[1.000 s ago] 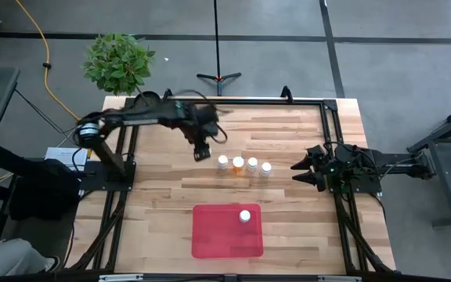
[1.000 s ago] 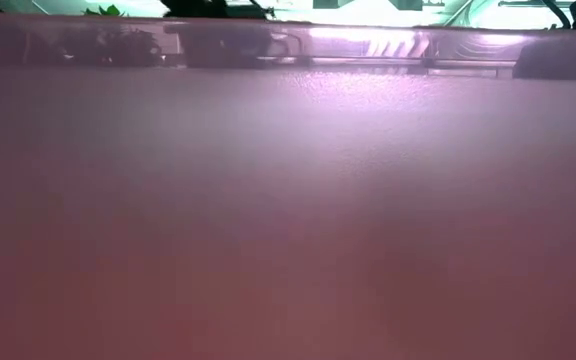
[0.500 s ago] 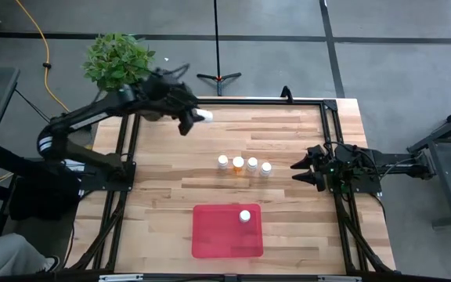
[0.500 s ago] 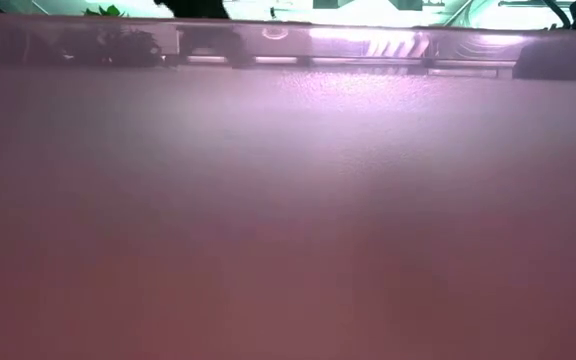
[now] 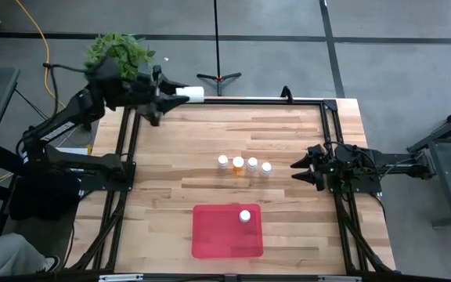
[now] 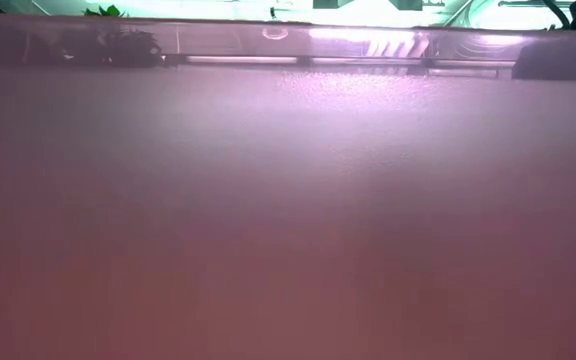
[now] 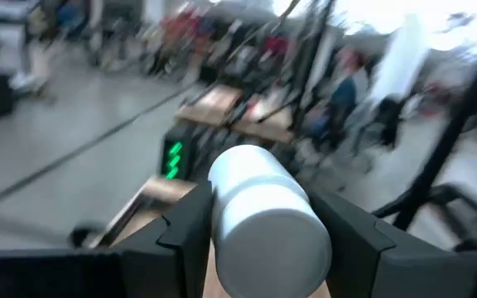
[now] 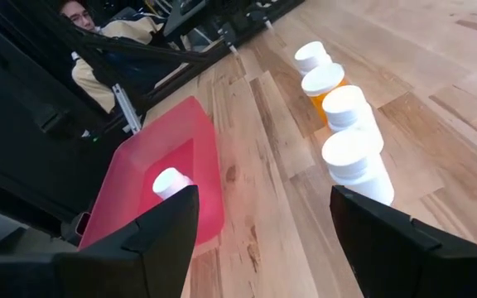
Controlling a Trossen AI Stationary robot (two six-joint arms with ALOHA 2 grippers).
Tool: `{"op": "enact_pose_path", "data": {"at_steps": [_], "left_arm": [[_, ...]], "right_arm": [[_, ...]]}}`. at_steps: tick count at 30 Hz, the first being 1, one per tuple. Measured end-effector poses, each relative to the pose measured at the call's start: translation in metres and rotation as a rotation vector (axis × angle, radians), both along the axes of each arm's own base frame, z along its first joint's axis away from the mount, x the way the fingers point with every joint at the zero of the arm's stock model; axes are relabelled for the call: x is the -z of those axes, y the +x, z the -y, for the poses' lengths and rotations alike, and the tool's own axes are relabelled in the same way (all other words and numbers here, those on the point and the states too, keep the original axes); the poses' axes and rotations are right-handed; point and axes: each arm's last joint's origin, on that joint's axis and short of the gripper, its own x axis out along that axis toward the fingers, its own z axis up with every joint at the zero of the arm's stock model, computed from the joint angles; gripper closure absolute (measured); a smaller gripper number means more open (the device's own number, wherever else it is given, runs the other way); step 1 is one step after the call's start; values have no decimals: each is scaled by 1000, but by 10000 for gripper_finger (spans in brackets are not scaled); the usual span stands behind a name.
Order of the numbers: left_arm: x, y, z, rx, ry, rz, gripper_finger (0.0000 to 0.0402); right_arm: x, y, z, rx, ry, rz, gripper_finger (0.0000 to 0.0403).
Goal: Pick and place pill bottles into a basket
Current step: Put the white pill bottle into the red bin
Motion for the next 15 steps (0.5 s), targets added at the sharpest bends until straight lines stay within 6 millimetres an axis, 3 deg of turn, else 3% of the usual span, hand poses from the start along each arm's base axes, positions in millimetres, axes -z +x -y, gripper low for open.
{"op": "enact_pose_path", "data": {"at_steps": [7,15], "left_arm": [[-18,3,21,247,15,162,195],[-13,23,52,435,4,150,195]], "right_arm": [[0,0,0,14,-4,0,139],[0,0,0,17,-5,0,139]]}}
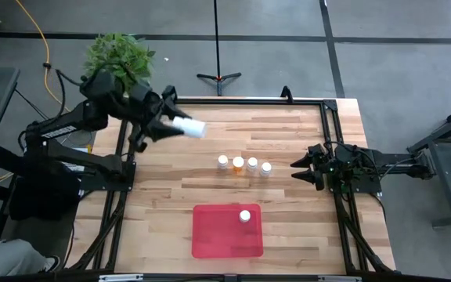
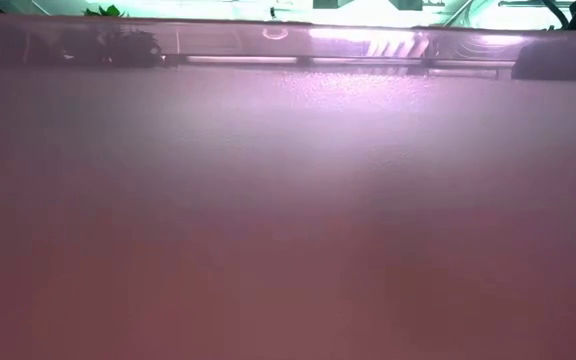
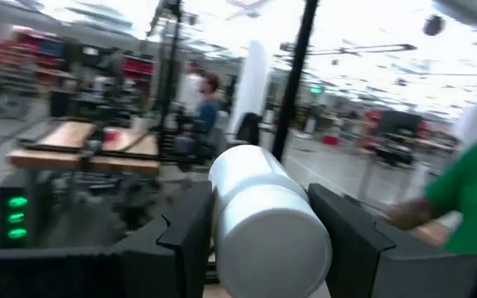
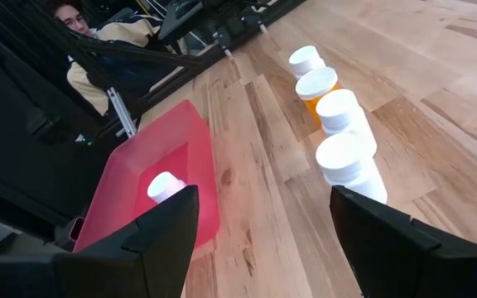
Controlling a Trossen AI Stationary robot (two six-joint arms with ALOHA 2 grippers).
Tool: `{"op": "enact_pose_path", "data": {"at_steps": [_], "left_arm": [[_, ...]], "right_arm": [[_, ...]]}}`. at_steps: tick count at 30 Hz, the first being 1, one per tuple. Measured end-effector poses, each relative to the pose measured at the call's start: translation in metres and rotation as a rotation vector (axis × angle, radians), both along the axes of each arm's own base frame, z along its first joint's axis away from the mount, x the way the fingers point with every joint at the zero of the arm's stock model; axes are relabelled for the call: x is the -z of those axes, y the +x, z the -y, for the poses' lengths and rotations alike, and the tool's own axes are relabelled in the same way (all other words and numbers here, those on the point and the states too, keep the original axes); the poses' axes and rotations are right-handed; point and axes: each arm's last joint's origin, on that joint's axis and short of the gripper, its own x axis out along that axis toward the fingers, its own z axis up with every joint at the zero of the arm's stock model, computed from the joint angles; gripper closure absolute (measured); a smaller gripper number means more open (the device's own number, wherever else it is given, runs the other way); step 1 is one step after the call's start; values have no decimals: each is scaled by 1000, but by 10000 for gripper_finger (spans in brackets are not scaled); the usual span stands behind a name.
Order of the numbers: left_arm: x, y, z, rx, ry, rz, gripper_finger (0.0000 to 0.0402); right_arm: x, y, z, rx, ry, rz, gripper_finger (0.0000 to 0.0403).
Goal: Pick and place pill bottles into a basket
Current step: Put the white pill bottle into the red bin
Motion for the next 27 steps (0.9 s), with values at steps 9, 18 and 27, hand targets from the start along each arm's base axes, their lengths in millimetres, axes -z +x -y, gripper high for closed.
{"op": "enact_pose_path", "data": {"at_steps": [9,18,27], "left_arm": [[24,44,45,196,-13,-121,195],[72,100,75,244,-38,-352,195],[120,132,94,233,-47,-599,195]], "right_arm": [[0,0,0,1,0,-1,139],[0,0,0,11,-1,-1,139],[0,0,0,16,15,-2,139]]}}
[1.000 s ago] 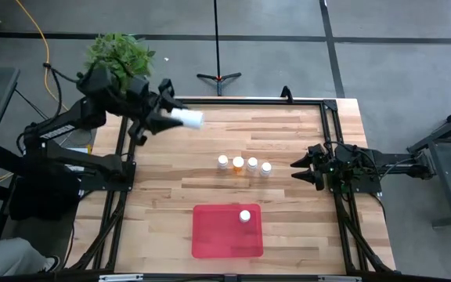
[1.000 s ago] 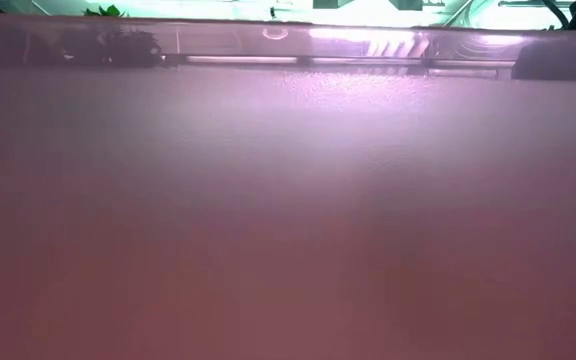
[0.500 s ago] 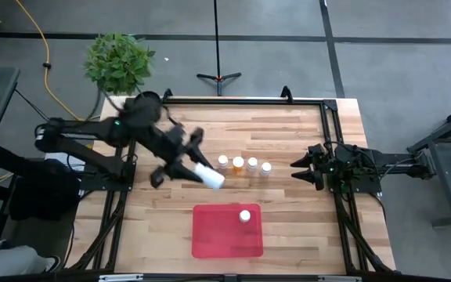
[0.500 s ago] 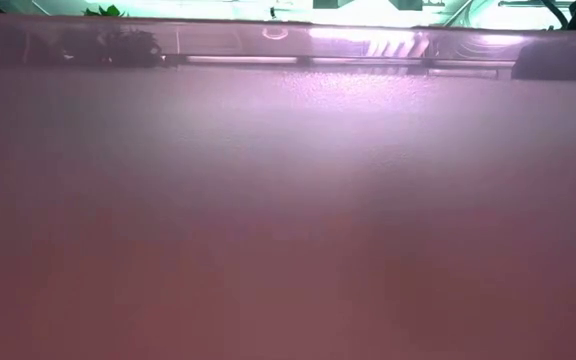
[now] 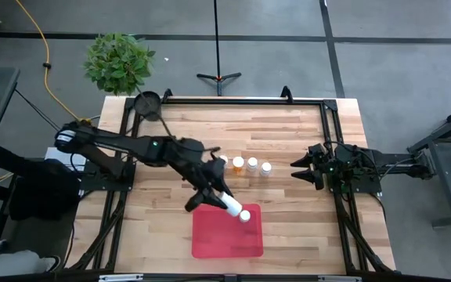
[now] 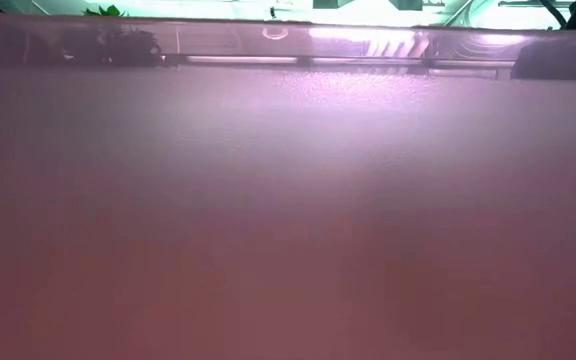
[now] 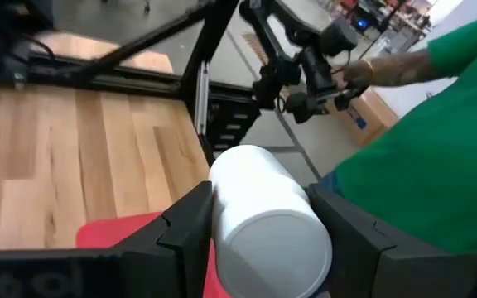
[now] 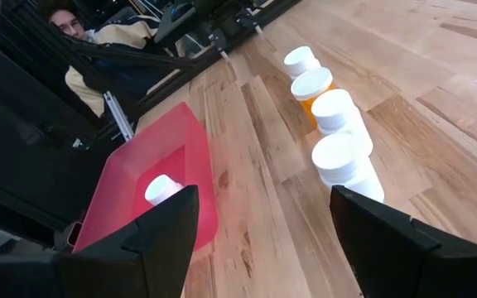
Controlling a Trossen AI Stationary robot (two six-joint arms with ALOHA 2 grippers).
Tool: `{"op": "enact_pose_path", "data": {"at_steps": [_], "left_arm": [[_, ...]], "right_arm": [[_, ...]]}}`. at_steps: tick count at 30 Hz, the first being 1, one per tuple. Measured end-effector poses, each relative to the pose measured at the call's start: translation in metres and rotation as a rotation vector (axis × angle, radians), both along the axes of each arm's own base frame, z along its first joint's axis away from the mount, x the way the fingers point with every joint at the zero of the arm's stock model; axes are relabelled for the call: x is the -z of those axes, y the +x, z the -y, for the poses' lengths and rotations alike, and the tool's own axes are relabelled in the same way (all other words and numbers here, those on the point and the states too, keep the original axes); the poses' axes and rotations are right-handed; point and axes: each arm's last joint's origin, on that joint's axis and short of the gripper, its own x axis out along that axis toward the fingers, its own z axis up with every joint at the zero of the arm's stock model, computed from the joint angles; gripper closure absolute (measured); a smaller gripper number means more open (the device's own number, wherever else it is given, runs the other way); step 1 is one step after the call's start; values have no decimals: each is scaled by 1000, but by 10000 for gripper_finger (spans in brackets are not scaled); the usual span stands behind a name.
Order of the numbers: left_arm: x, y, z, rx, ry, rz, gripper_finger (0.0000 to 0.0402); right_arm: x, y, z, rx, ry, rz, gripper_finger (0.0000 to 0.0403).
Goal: Pick and place pill bottles into a basket
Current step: Put the white pill bottle into the red bin
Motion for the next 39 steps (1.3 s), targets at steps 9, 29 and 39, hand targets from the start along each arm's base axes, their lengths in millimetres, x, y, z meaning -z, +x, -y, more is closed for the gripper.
{"op": "enact_pose_path", "data": {"at_steps": [9,29,39], "left_arm": [[34,8,10,-41,63,-206,195],[82,-2,49,-193,358,-474,195],[94,12,58,-146,257,-484,195]], "right_arm": [[1,0,0,0,0,-8,139],[2,0,1,27,4,-20,139],[3,2,1,41,18,-38,139]]}}
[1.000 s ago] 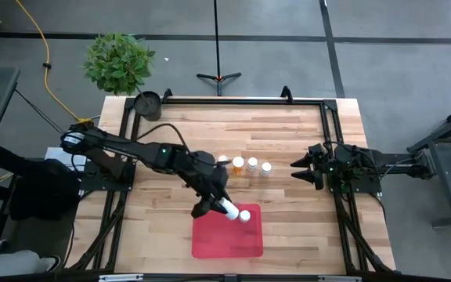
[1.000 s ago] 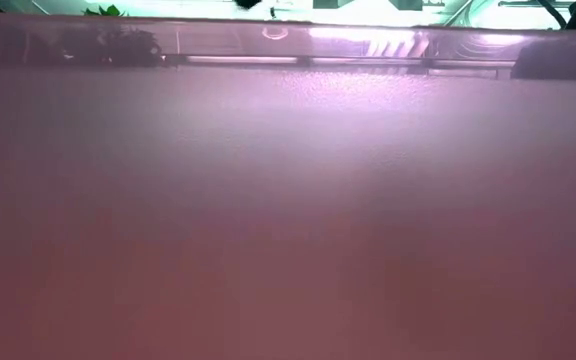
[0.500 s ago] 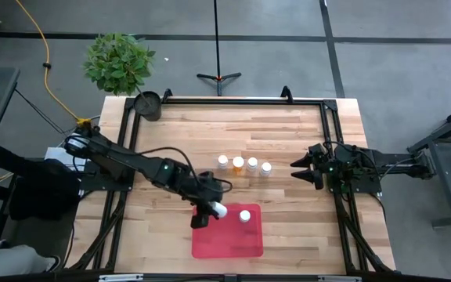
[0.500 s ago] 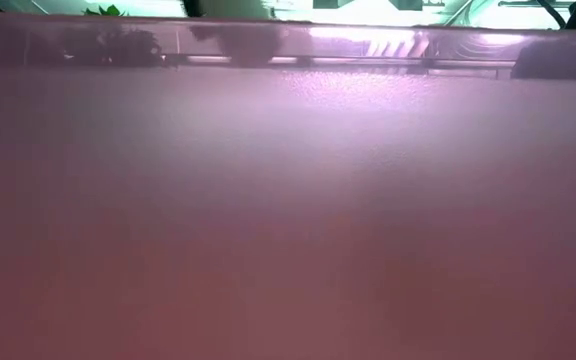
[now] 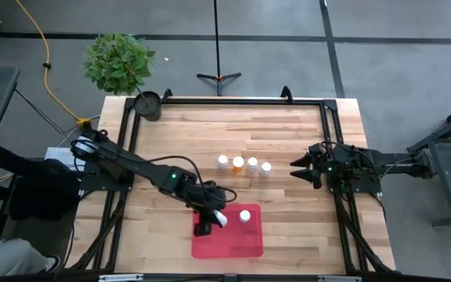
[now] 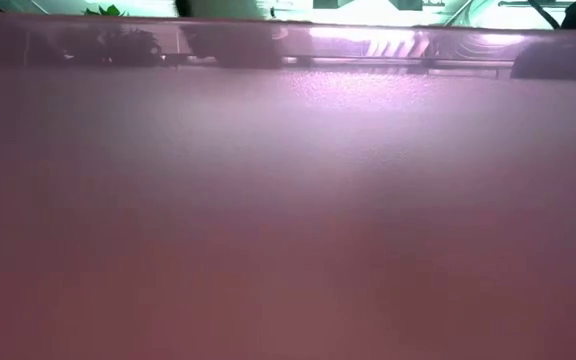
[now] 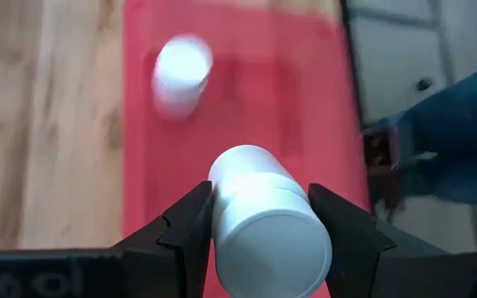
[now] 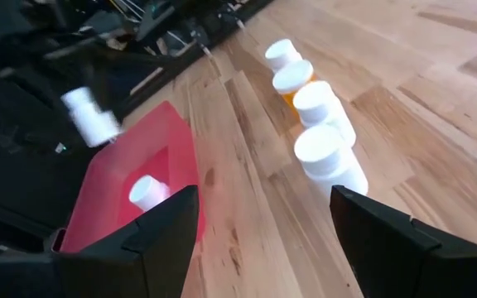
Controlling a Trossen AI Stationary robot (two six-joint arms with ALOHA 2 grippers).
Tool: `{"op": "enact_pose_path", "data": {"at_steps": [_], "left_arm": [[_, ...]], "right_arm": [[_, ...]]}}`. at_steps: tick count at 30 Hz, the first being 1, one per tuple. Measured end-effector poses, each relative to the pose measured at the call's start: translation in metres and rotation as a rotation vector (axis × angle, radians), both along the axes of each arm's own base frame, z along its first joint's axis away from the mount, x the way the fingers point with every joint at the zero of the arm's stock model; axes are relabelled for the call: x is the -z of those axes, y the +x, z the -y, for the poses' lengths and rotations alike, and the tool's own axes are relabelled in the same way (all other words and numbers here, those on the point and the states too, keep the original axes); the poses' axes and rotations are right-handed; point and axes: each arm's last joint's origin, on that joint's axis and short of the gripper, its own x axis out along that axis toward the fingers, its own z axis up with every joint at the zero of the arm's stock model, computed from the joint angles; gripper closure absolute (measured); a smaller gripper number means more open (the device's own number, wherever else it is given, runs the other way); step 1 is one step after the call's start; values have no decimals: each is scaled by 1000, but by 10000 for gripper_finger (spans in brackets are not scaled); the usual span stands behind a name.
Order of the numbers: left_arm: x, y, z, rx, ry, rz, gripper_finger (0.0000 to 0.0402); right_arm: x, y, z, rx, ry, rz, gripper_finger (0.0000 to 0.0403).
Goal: Pick and place pill bottles into a basket
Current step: Put the white pill bottle into the red bin
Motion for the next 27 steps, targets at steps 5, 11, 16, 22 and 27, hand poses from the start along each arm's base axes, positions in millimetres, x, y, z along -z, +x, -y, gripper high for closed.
{"op": "enact_pose_path", "data": {"at_steps": [5,11,16,22,27], "left_arm": [[-5,9,4,25,5,25,195],[-14,23,7,79,76,22,195],[-12,37,12,126,137,-26,195],[-6,54,19,170,178,-52,195],[-6,63,22,203,201,-54,195]], "right_arm": [[1,1,0,5,3,-10,139],[1,2,0,10,1,-11,139],[0,3,0,16,0,-4,139],[3,4,1,22,-4,-30,139],[3,6,1,35,-12,-38,139]]}}
